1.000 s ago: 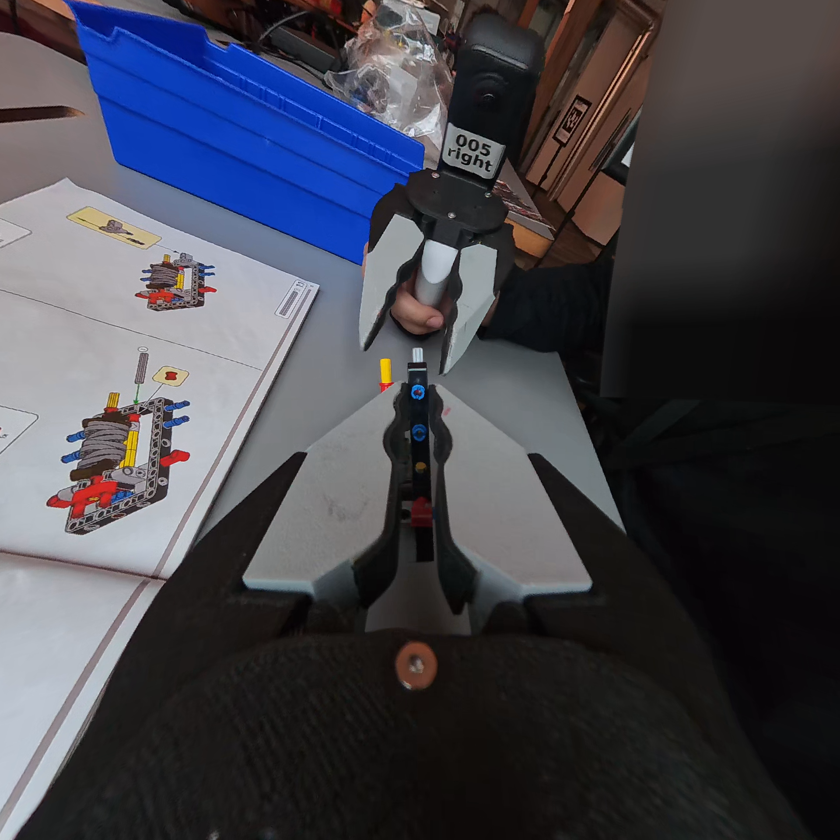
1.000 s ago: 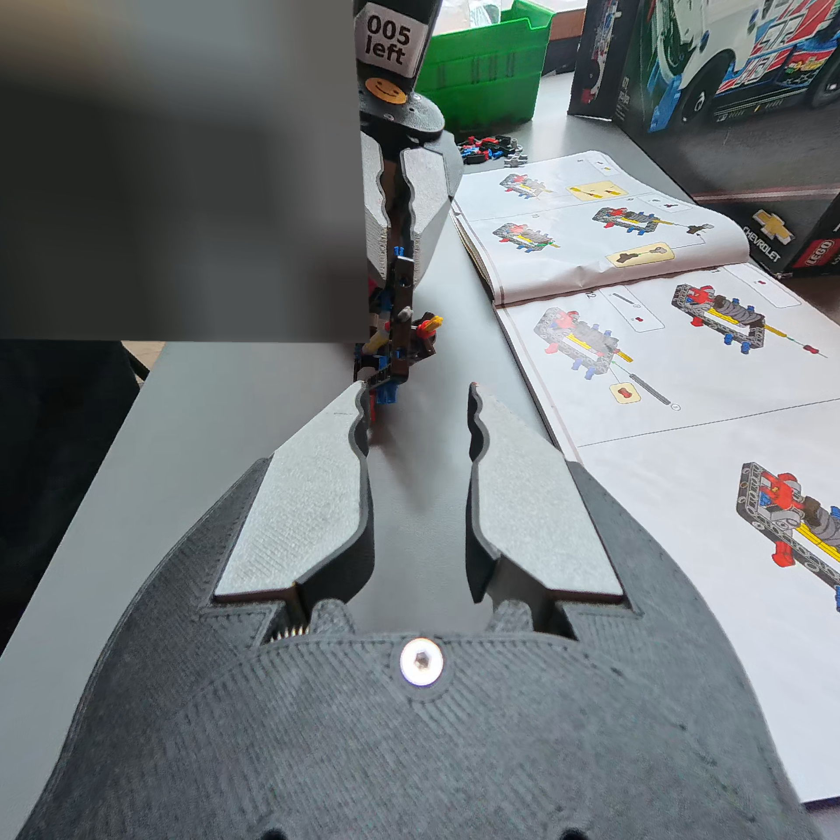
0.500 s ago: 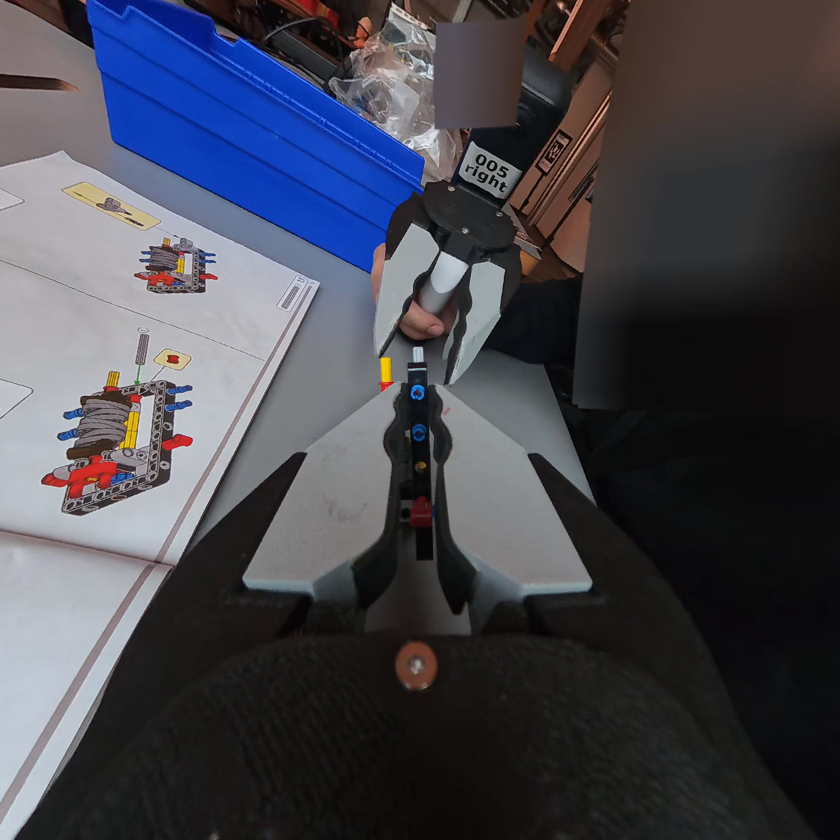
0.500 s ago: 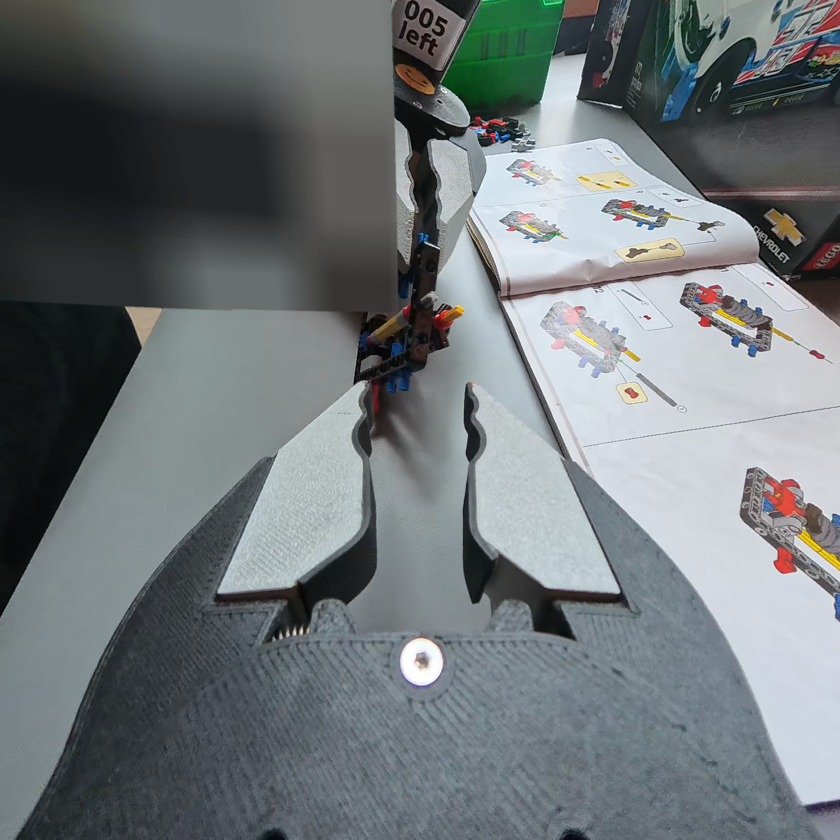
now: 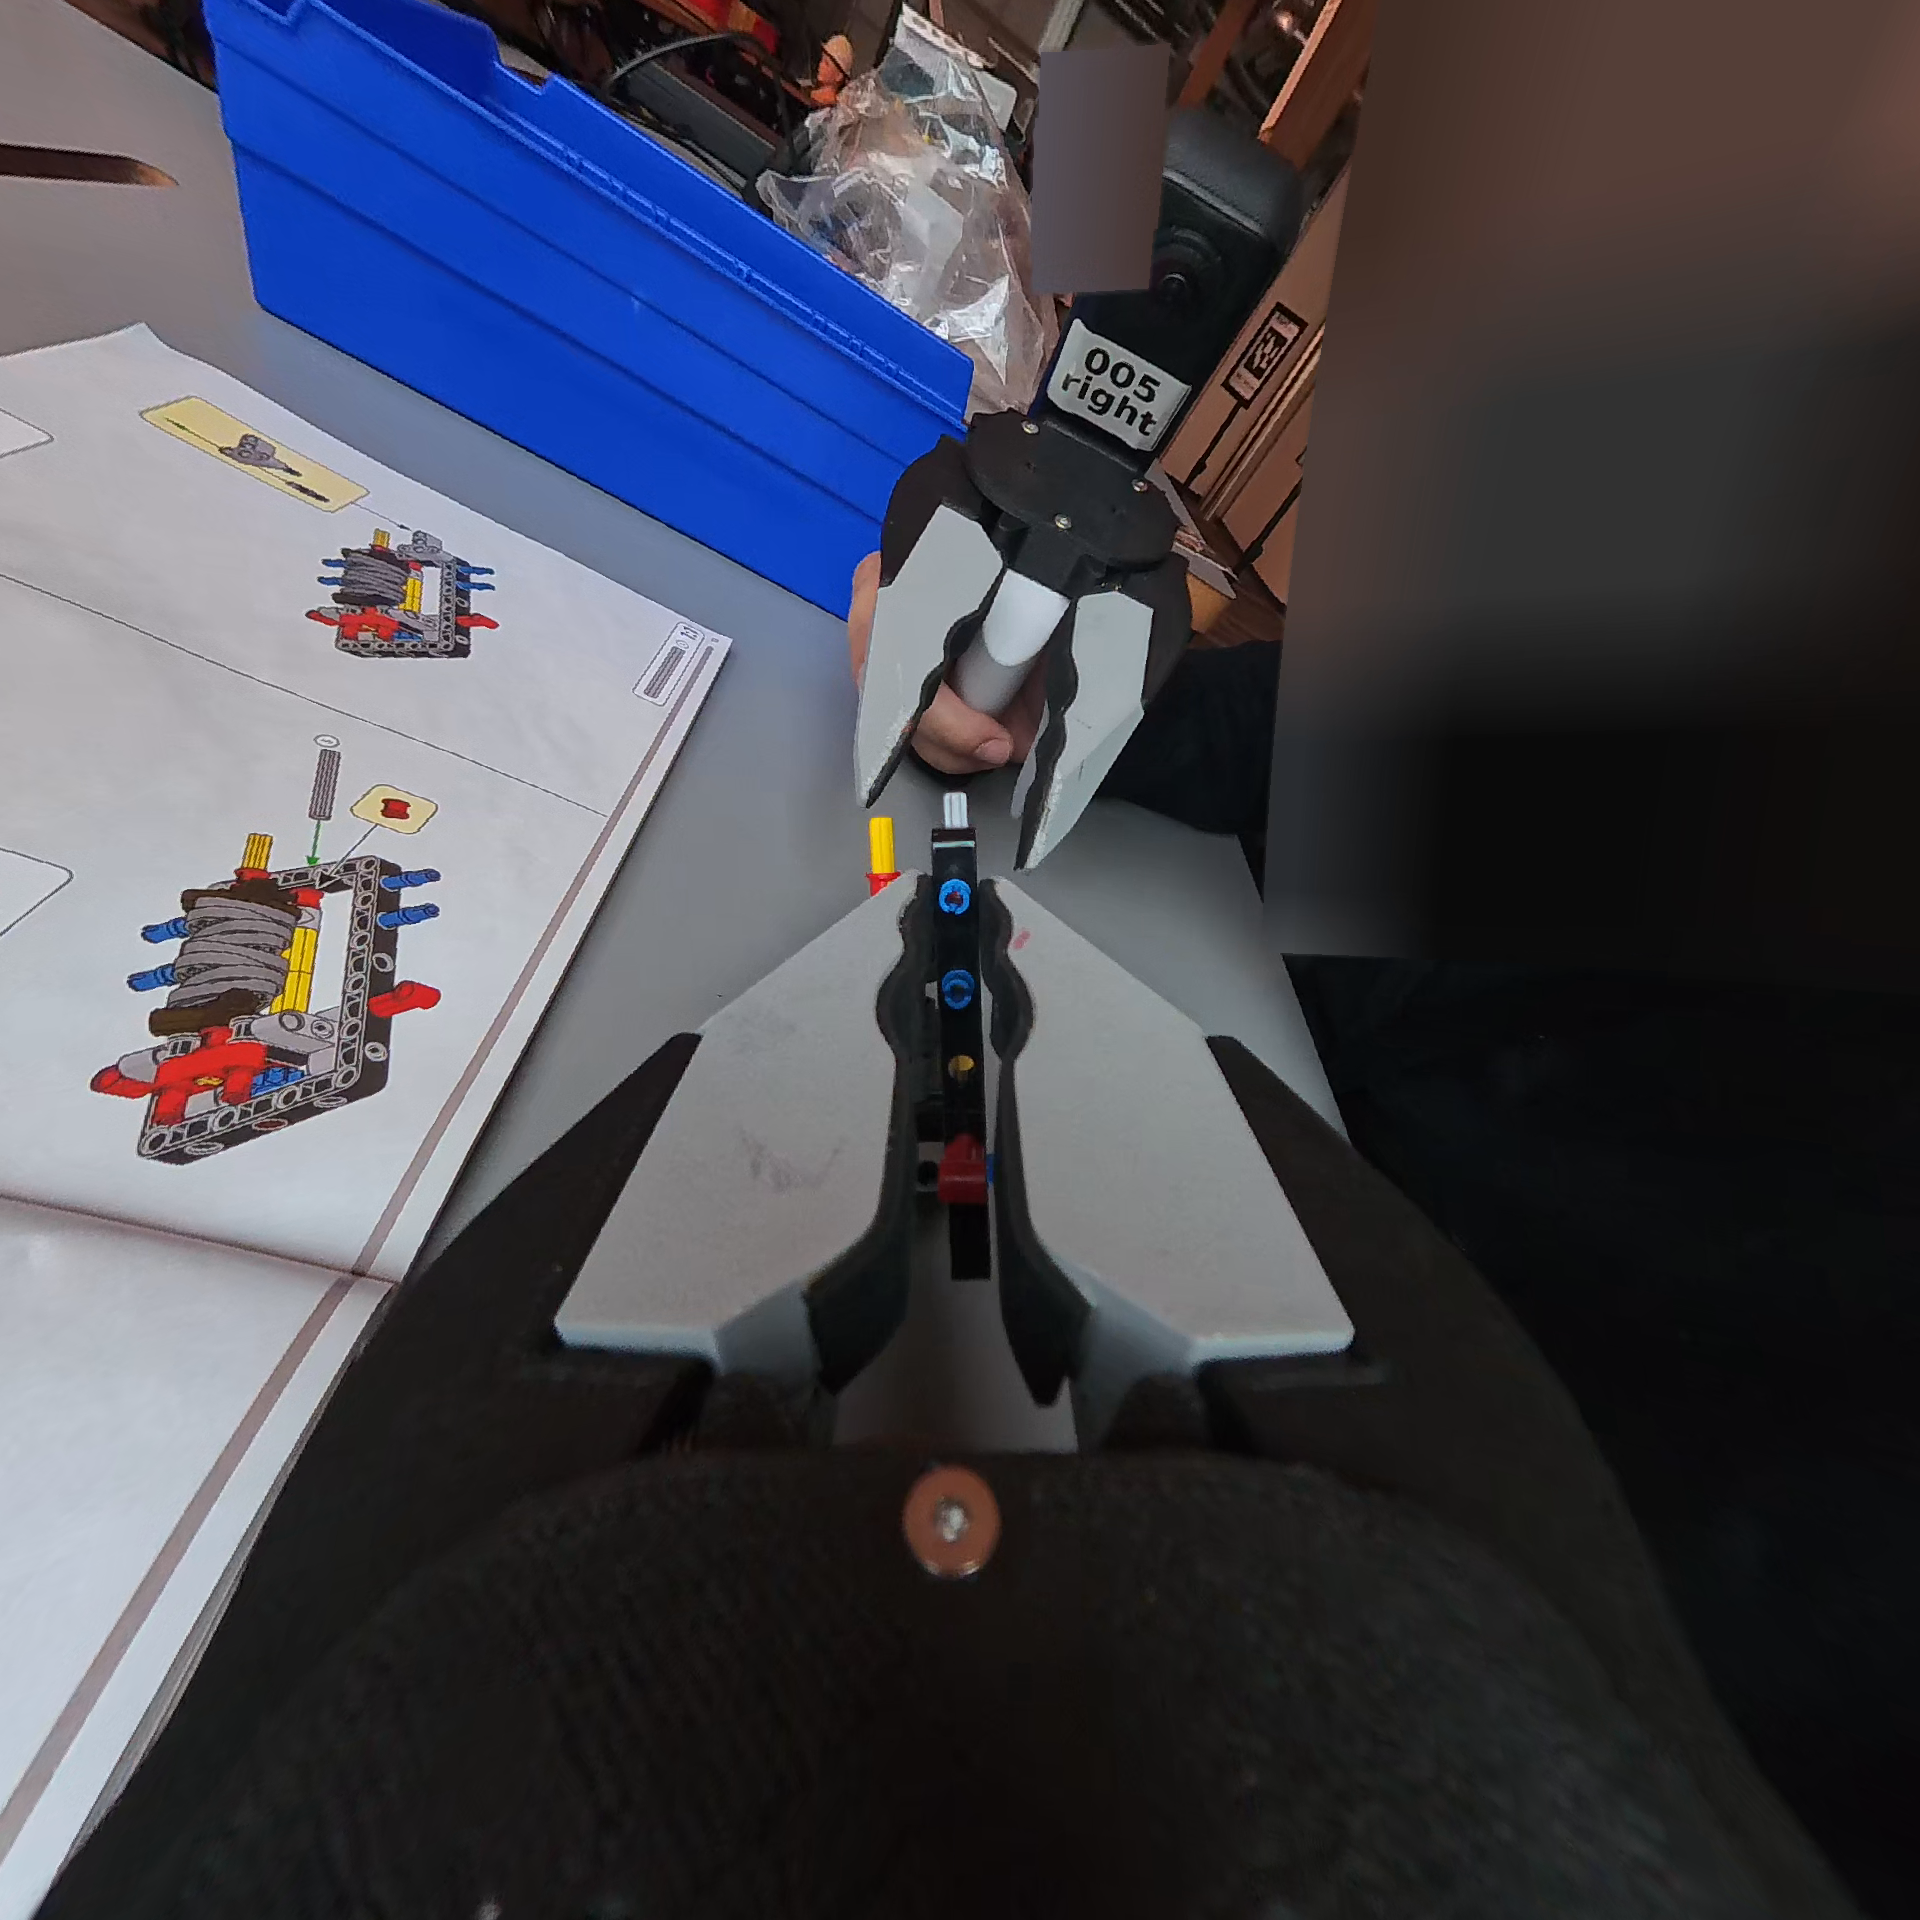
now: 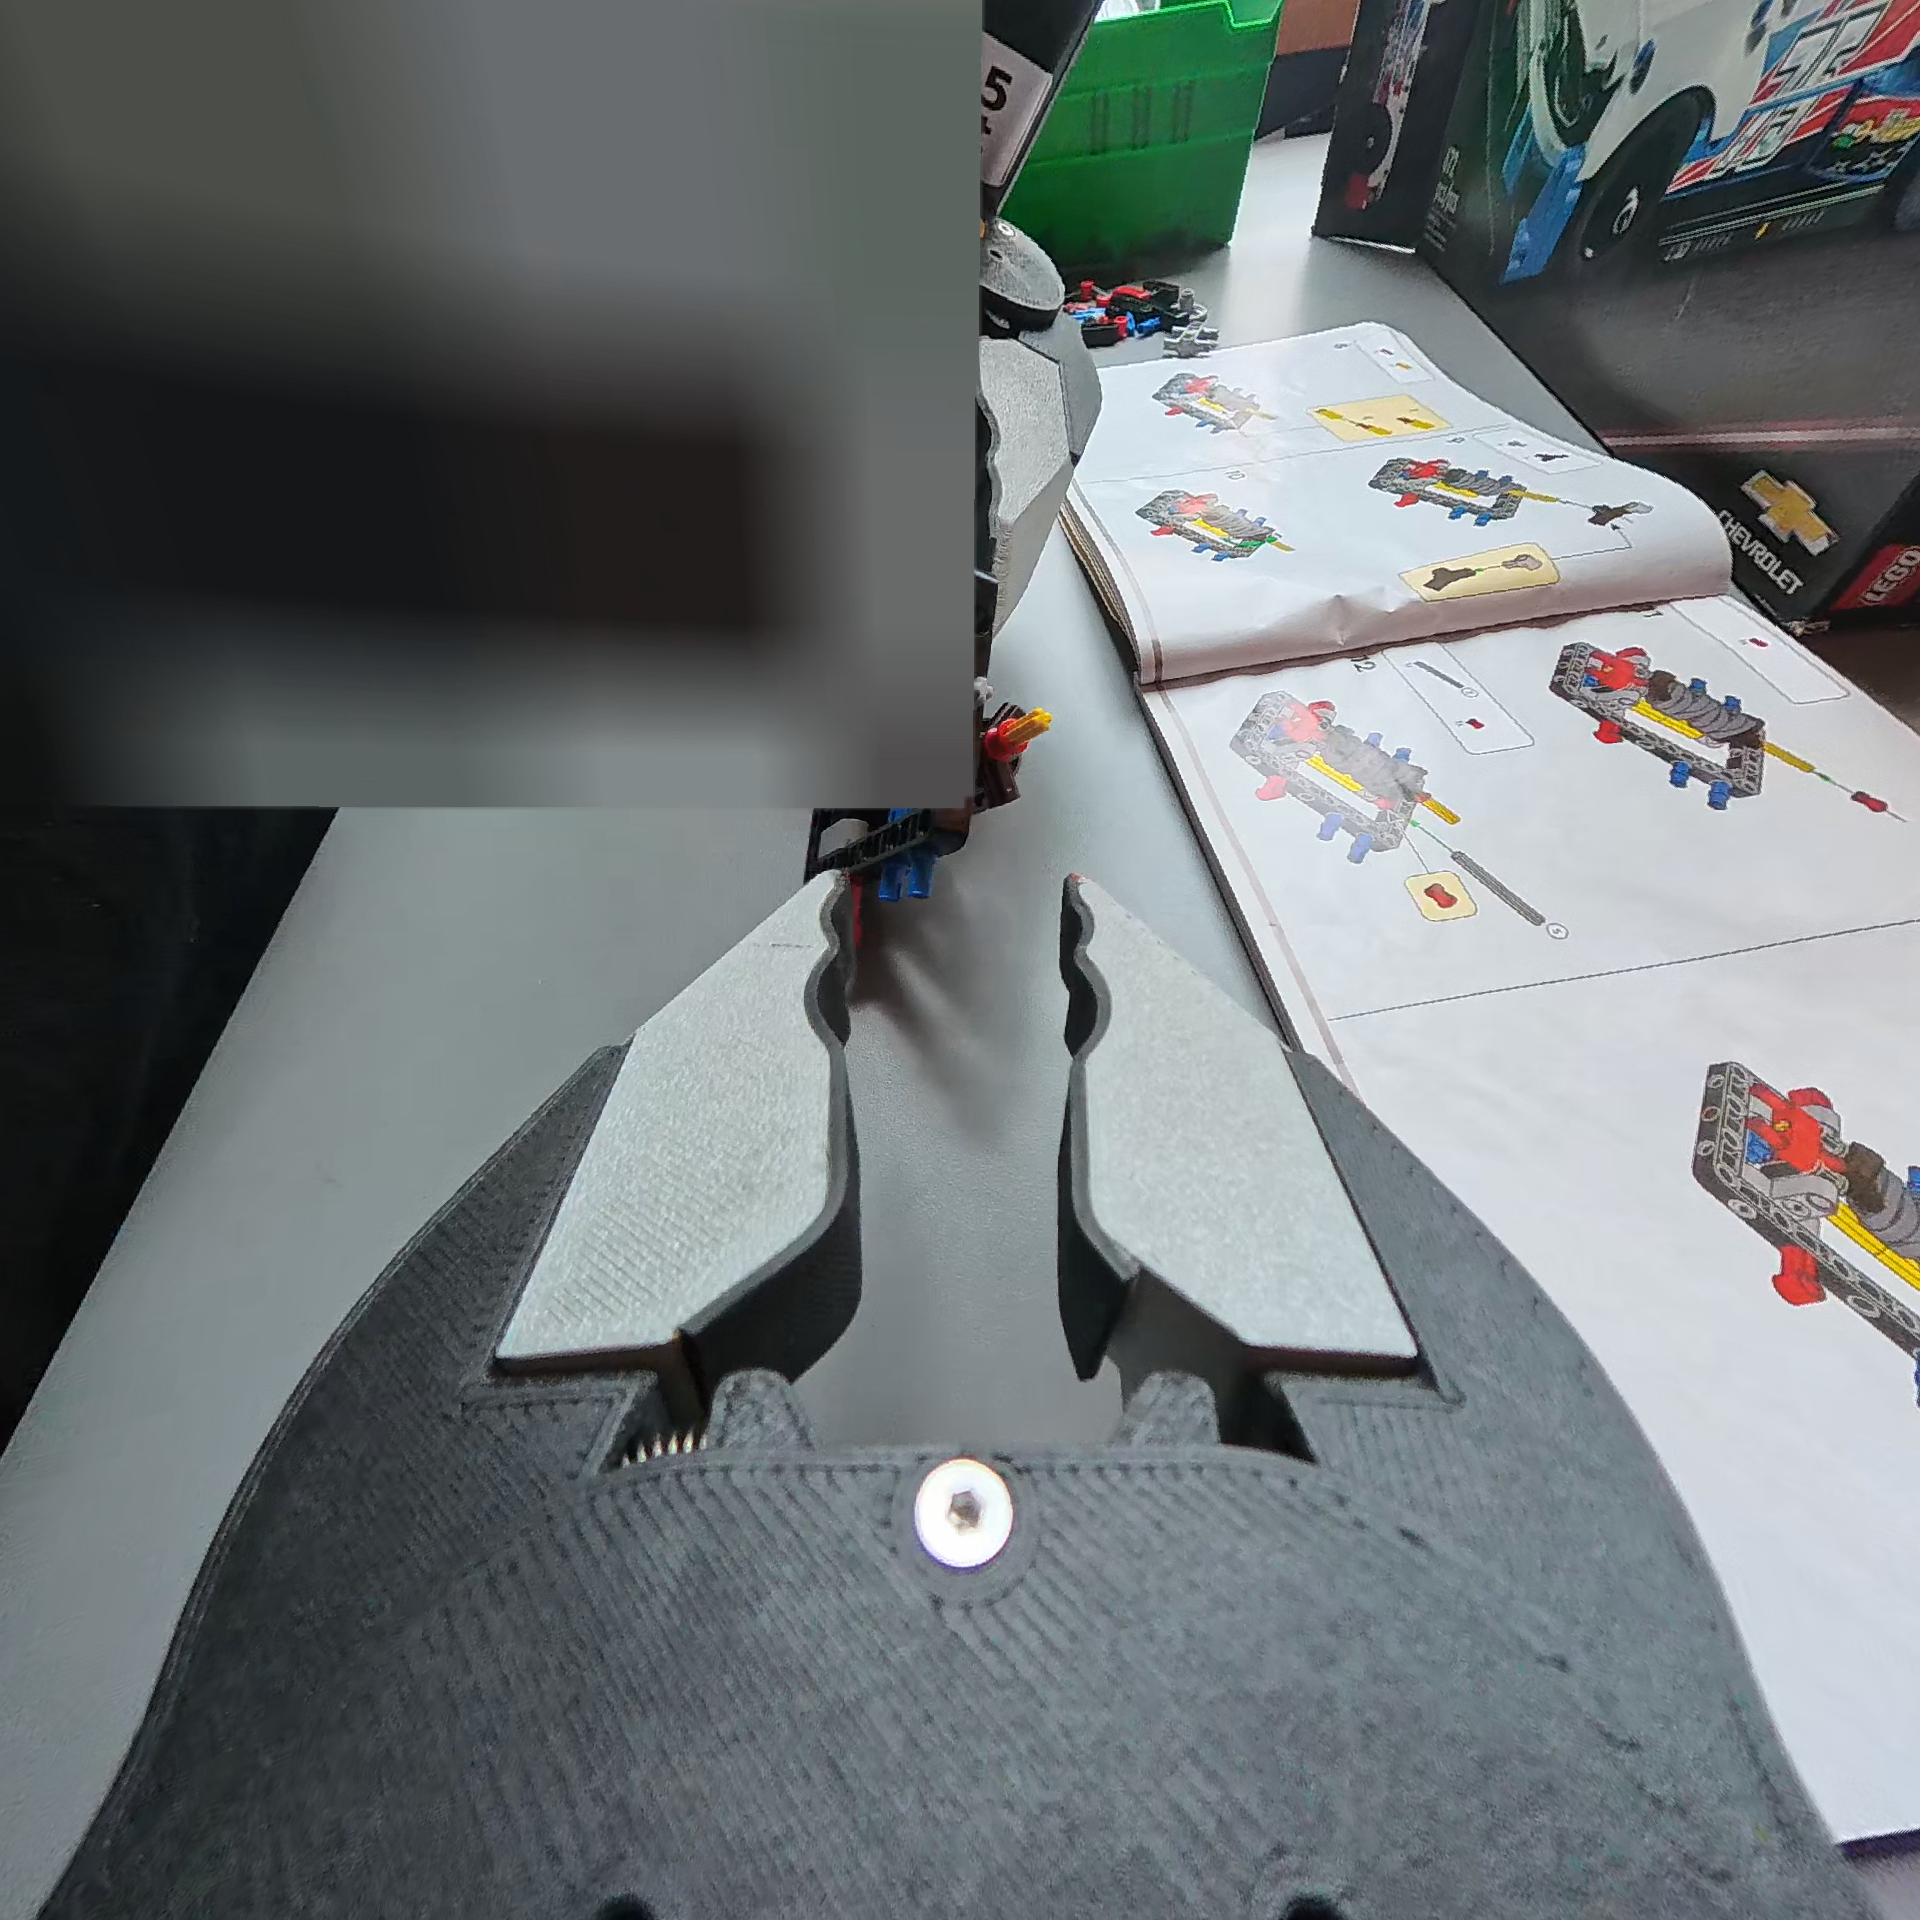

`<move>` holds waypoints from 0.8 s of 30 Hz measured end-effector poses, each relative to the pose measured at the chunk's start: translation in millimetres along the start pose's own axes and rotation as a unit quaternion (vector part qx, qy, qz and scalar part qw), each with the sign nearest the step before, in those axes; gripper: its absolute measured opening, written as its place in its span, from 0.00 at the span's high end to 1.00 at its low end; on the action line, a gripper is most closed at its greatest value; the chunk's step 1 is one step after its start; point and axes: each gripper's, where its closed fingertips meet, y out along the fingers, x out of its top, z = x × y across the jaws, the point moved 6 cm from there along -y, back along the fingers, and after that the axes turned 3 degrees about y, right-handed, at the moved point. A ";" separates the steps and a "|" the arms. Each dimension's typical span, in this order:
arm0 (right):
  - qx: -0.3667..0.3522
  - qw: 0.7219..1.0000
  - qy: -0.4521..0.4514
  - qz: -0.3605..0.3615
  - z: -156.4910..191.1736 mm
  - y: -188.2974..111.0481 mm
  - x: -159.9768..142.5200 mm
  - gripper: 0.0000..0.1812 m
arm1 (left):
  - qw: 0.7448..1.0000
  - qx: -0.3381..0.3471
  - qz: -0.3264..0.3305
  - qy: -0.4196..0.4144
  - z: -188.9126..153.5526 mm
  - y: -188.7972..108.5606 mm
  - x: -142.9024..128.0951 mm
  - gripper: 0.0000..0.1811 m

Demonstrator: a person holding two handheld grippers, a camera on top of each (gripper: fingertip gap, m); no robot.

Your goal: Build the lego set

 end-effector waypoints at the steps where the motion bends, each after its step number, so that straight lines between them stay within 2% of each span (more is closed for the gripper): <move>1: 0.000 1.000 0.000 0.000 0.1 0.0 0.0 0.80 | 1.000 0.000 0.002 0.001 -0.3 0.4 -0.3 0.96; 10: 0.001 1.000 -0.002 0.005 0.7 1.1 -0.8 0.80 | 1.000 0.000 0.012 -0.013 0.8 1.9 -2.4 0.96; 17: 0.008 1.000 -0.016 0.018 5.2 4.1 -2.5 0.82 | 0.995 -0.007 0.067 -0.067 3.8 6.8 -14.7 0.96; 24: 0.012 0.999 -0.023 0.026 8.0 6.4 -3.4 0.83 | 0.993 0.017 0.096 -0.059 4.9 10.1 -19.7 0.94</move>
